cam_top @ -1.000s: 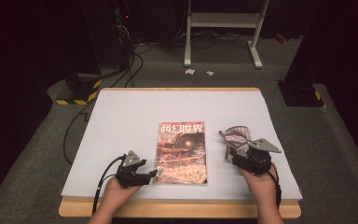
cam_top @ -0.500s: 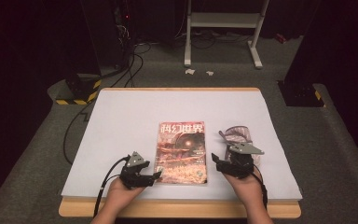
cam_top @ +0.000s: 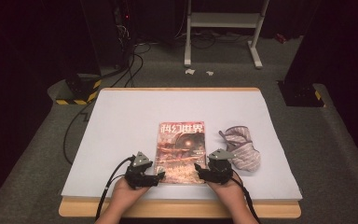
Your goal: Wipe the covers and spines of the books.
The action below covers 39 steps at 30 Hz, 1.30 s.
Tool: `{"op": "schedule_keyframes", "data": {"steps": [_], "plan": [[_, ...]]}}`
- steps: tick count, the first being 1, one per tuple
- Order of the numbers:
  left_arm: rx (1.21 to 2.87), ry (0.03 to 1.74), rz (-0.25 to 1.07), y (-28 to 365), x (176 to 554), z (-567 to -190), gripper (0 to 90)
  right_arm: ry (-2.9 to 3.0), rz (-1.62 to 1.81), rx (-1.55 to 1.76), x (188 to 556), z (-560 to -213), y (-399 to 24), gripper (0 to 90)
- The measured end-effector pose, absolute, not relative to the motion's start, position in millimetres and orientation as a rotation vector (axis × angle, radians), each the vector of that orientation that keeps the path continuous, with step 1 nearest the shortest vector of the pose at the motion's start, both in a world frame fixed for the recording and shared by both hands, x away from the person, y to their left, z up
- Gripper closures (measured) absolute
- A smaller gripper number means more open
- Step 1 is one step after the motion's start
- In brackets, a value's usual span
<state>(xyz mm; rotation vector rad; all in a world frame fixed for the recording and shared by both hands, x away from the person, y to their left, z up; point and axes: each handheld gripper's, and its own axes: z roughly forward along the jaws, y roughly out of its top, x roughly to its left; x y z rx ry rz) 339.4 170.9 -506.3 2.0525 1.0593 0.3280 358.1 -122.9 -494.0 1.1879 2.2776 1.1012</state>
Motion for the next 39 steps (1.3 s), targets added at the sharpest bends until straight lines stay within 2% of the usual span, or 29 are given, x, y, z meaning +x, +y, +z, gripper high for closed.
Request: {"op": "schedule_keyframes", "data": {"steps": [8,11,19,26,33,39], "plan": [[2.056,1.068,0.336,165.7,347.2,-505.6,29.8,2.296,1.067,1.251,366.4,-504.1,-119.0,33.1],[2.053,1.069,0.331,164.5,348.4,-505.8,29.5,2.302,1.097,1.282,370.1,-506.0,-118.9,36.7],[2.053,1.069,0.325,164.9,343.8,-506.0,30.0,2.282,1.074,1.287,368.2,-505.9,-112.9,38.1],[2.047,1.075,0.296,179.6,335.0,-505.2,31.1,2.312,1.082,1.250,367.5,-506.0,-104.3,38.5],[2.033,1.121,0.315,196.4,334.6,-504.2,31.4,2.357,1.083,1.165,361.5,-505.5,-87.4,38.9],[2.016,1.150,0.367,196.3,343.2,-503.1,28.8,2.359,1.111,1.187,362.1,-507.0,-88.7,38.7]]}}
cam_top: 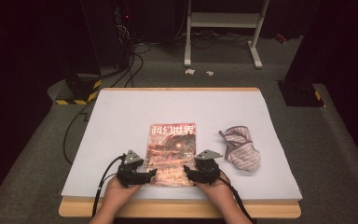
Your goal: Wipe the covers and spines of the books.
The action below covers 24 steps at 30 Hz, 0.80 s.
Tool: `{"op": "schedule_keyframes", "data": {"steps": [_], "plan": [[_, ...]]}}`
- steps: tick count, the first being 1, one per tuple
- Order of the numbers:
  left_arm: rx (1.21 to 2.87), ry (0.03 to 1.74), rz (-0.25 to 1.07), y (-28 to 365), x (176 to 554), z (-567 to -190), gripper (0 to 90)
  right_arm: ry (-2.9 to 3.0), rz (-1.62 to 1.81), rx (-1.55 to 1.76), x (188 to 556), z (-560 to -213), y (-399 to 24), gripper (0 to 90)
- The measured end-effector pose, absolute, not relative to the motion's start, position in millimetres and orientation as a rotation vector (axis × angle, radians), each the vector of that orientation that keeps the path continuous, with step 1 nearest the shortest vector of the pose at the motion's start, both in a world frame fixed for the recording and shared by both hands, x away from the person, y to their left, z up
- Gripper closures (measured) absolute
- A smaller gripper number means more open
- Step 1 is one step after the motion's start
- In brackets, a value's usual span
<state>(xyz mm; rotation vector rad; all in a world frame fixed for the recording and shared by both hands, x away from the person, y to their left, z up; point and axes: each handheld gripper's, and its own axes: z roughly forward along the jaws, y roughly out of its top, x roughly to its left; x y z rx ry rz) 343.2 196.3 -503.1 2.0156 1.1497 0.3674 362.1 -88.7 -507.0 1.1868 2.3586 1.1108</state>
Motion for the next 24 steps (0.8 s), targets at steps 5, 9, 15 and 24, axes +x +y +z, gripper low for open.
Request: {"op": "schedule_keyframes", "data": {"steps": [5,9,15,24], "plan": [[2.020,1.162,0.352,195.2,356.3,-503.8,28.8,2.359,1.105,1.179,361.5,-506.4,-88.8,39.3],[1.996,1.167,0.329,193.5,361.9,-505.9,28.1,2.367,1.098,1.179,361.4,-505.1,-89.6,40.8],[1.990,1.158,0.335,194.8,361.3,-507.5,28.9,2.358,1.092,1.176,359.1,-504.6,-88.8,42.0],[1.972,1.193,0.337,193.3,360.5,-507.6,32.3,2.354,1.103,1.197,359.1,-505.7,-89.8,42.3]]}}
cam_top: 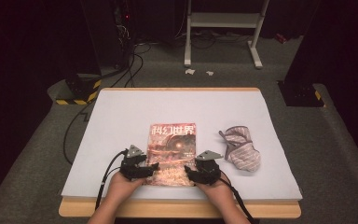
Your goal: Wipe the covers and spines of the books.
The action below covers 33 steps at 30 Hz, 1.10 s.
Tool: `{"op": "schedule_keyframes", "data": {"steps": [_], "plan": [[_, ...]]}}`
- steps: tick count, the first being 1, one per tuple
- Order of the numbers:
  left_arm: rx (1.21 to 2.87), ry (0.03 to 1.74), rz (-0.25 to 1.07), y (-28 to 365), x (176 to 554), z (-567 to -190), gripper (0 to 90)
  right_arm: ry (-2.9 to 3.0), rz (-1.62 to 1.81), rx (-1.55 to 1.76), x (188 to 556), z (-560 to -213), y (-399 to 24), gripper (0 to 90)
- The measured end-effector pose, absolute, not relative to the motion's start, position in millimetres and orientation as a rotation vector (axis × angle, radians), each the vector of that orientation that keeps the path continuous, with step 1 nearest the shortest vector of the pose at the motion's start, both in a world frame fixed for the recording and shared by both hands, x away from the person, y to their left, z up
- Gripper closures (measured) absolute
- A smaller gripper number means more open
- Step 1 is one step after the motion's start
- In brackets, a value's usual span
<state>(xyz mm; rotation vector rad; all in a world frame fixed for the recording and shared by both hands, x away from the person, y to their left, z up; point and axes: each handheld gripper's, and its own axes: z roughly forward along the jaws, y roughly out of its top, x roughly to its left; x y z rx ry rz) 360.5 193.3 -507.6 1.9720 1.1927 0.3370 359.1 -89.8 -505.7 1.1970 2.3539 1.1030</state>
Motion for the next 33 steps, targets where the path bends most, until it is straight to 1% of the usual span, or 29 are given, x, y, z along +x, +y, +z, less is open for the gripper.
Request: {"op": "schedule_keyframes", "data": {"steps": [6,10,16,27,31,33], "plan": [[1.911,1.223,0.264,199.7,363.1,-507.2,32.4,2.342,1.113,1.214,357.9,-507.0,-90.1,42.6],[1.882,1.235,0.236,202.4,363.4,-507.0,36.2,2.335,1.110,1.205,356.9,-507.2,-90.1,42.6],[1.879,1.229,0.229,201.4,361.3,-506.1,36.9,2.330,1.107,1.209,355.8,-507.2,-91.8,42.4],[1.757,1.180,0.217,205.9,353.9,-495.4,39.1,2.321,1.109,1.214,354.8,-507.4,-92.8,42.4],[1.748,1.164,0.237,203.8,351.2,-493.3,39.6,2.318,1.108,1.216,354.5,-507.4,-92.8,42.4],[1.732,1.158,0.221,204.4,350.3,-492.2,40.0,2.317,1.108,1.220,354.3,-507.4,-92.8,42.3]]}}
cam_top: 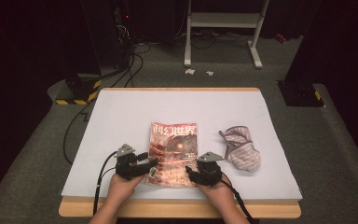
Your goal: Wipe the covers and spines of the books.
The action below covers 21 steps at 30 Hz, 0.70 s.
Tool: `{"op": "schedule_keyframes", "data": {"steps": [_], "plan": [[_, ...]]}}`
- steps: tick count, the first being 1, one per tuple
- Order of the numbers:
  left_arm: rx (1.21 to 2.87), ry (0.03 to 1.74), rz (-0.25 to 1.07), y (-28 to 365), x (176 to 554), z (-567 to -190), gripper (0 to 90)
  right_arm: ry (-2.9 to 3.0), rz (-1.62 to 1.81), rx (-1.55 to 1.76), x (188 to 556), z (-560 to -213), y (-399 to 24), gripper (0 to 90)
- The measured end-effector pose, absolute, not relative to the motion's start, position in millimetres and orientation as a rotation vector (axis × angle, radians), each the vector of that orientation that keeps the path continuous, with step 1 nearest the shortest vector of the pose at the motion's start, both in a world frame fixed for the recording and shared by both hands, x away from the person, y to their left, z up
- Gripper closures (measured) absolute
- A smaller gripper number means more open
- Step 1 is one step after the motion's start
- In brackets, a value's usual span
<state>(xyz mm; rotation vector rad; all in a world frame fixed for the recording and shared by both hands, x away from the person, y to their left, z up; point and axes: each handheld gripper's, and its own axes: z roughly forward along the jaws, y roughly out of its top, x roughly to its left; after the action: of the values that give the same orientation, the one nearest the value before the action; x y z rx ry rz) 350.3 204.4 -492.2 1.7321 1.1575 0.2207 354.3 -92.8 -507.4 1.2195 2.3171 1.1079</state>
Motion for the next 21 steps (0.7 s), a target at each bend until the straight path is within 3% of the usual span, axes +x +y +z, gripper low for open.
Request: {"op": "schedule_keyframes", "data": {"steps": [17,21], "plan": [[1.702,1.126,0.155,201.0,341.9,-487.1,42.2,2.310,1.112,1.222,354.3,-507.7,-94.4,42.2],[1.727,1.106,0.079,196.9,343.1,-491.3,44.3,2.306,1.111,1.224,354.2,-507.7,-94.4,42.2]]}}
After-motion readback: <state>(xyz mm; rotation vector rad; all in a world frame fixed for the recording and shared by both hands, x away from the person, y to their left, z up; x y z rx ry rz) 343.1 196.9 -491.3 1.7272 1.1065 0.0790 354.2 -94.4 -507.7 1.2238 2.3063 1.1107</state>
